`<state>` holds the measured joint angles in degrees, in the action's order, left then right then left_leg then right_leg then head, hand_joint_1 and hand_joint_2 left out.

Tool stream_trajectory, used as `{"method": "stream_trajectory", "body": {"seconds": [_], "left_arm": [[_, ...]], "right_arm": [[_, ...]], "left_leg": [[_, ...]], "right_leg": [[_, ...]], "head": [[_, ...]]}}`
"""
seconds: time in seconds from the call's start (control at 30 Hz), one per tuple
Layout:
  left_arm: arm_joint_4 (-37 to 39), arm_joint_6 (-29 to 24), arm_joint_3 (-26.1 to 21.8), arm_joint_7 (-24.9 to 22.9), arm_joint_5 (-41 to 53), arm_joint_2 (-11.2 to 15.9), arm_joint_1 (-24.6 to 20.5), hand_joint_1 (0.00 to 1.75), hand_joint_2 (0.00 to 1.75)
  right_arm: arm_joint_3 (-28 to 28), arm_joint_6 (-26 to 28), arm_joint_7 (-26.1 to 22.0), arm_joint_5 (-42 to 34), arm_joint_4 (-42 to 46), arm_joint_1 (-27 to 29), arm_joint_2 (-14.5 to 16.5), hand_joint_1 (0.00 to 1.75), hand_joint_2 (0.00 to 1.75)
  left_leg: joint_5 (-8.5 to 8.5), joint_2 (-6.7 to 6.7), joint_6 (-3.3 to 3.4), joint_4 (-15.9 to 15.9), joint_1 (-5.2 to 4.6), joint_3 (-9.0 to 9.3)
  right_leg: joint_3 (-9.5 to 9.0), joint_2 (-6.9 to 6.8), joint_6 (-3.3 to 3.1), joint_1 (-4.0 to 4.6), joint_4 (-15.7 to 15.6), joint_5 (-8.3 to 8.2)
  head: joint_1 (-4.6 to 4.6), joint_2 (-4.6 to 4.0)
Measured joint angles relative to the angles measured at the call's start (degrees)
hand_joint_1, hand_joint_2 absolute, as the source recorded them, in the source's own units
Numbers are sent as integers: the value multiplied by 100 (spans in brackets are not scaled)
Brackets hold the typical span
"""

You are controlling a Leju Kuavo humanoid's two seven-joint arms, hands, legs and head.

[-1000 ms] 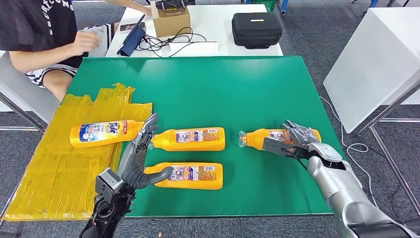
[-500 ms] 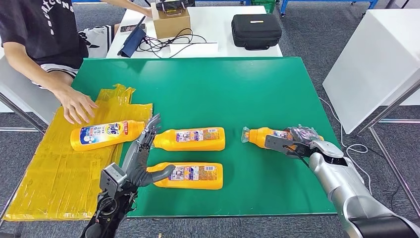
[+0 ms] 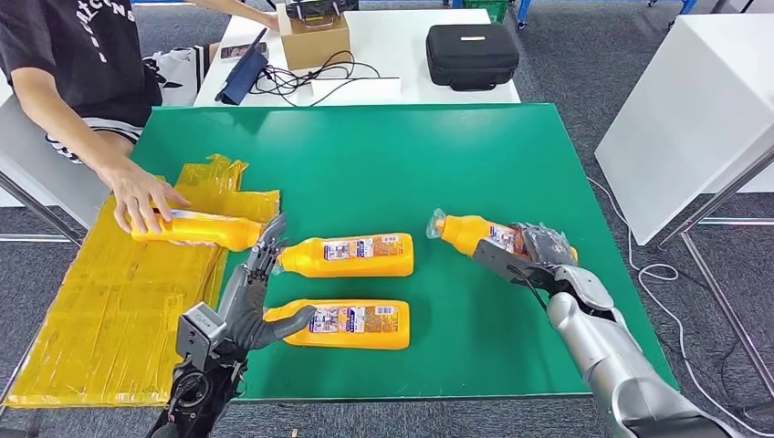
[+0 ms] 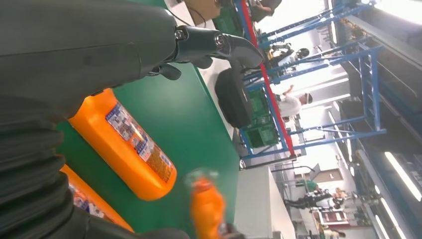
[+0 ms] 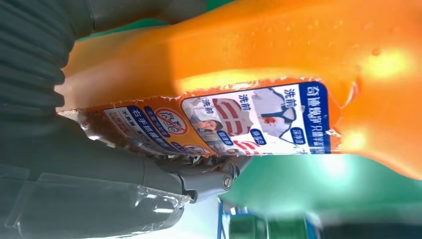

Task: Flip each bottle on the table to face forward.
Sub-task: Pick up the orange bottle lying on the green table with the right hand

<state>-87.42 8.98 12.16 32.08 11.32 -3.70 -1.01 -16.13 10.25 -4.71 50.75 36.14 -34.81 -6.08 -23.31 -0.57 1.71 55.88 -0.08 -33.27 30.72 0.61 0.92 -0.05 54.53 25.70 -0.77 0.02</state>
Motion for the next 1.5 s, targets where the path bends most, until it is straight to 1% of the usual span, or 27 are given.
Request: {"method": "stream_trajectory", "body": {"seconds": [0.07, 0.13, 0.23, 0.3, 0.53, 0.63, 0.8, 0.83, 0.9, 1.03, 1.1, 1.2, 1.27, 1.4, 1.5], "left_arm": [[-81, -4, -46, -17, 50, -1, 82, 0, 175], [-139, -4, -72, -32, 84, -2, 143, 0, 175], [-198, -4, -85, -48, 118, -2, 199, 0, 175], [-220, -4, -102, -52, 136, -3, 216, 0, 175], [-267, -2, -143, -61, 139, -4, 263, 0, 175], [-270, -2, -158, -67, 148, -4, 272, 0, 175], [-288, 0, -166, -86, 178, -4, 280, 0, 175], [-292, 0, -166, -95, 191, -4, 278, 0, 175], [-296, 7, -165, -114, 230, -4, 269, 0, 175], [-328, 267, -118, -108, 169, -6, 238, 0, 175], [-395, 399, -38, -104, 141, -6, 231, 0, 175], [-489, 478, 103, -127, 143, -7, 212, 0, 175], [-522, 507, 189, -143, 143, -8, 193, 0, 175], [-567, 516, 308, -184, 145, -26, 164, 0, 175], [-585, 516, 356, -189, 145, -33, 160, 0, 175]], "right_arm": [[122, 326, -115, -335, 492, 284, 86, 175, 175], [201, 512, -226, -694, 1004, 585, 163, 175, 175], [279, 610, -378, -1114, 1691, 963, 250, 175, 175], [308, 618, -404, -1189, 2001, 1122, 280, 175, 175], [360, 618, -420, -1271, 2513, 1360, 307, 175, 175], [394, 632, -591, -1532, 2660, 1434, 326, 175, 175], [430, 698, -838, -1954, 3163, 1701, 394, 175, 175], [436, 632, -880, -2046, 3257, 1745, 417, 175, 175], [452, 301, -998, -2319, 3402, 1802, 474, 175, 175], [460, -776, -1399, -3088, 3484, 1791, 600, 175, 175], [442, -1131, -1605, -3383, 3452, 1737, 679, 175, 175], [342, -1347, -1850, -3639, 3335, 1613, 792, 175, 175], [237, -1443, -1932, -3745, 3242, 1545, 862, 175, 175], [49, -1507, -1969, -3809, 3098, 1471, 1021, 175, 175], [-15, -1515, -1971, -3816, 3028, 1438, 1079, 175, 175]], "left_leg": [[0, -1, 0, 0, 1, -12], [-1, 0, 0, -1, 1, -21], [-1, 0, -1, -2, 1, -29], [-1, 0, -1, -2, 1, -31], [0, 1, 0, -2, 0, -30], [0, 1, 0, -1, 0, -30], [-2, 2, 0, -1, -1, -32], [-2, 2, 0, -1, 0, -32], [-2, 4, -1, -2, 0, -32], [-1, 6, -2, -3, 1, -32], [0, 6, -2, -3, 2, -32], [1, 6, -2, -2, 1, -32], [1, 5, -2, -2, 1, -32], [0, 4, -2, -2, 1, -33], [0, 3, -2, -2, 1, -33]], "right_leg": [[13, 0, 0, 1, 1, 0], [22, 0, -1, 2, 1, 1], [29, 0, -2, 1, 0, 3], [31, 0, -2, 1, 0, 3], [30, 0, -2, -3, 0, 2], [30, 0, -1, -3, 0, 2], [33, 0, -2, -1, 0, 2], [35, 1, -2, -1, 0, 2], [37, 1, -2, 0, 0, 2], [36, 1, -2, 2, 1, 2], [35, 1, -2, 2, 1, 2], [34, 1, -2, 0, 1, 2], [34, 1, -2, -1, 1, 2], [35, 1, -2, -1, 1, 2], [35, 1, -2, -1, 1, 2]], "head": [[-1, 0], [-2, 0], [-1, 0], [-1, 0], [0, 0], [0, 0], [-1, 0], [-1, 0], [-1, 0], [0, 0], [0, 0], [0, 0], [1, 0], [-1, 0], [-1, 0]]}}
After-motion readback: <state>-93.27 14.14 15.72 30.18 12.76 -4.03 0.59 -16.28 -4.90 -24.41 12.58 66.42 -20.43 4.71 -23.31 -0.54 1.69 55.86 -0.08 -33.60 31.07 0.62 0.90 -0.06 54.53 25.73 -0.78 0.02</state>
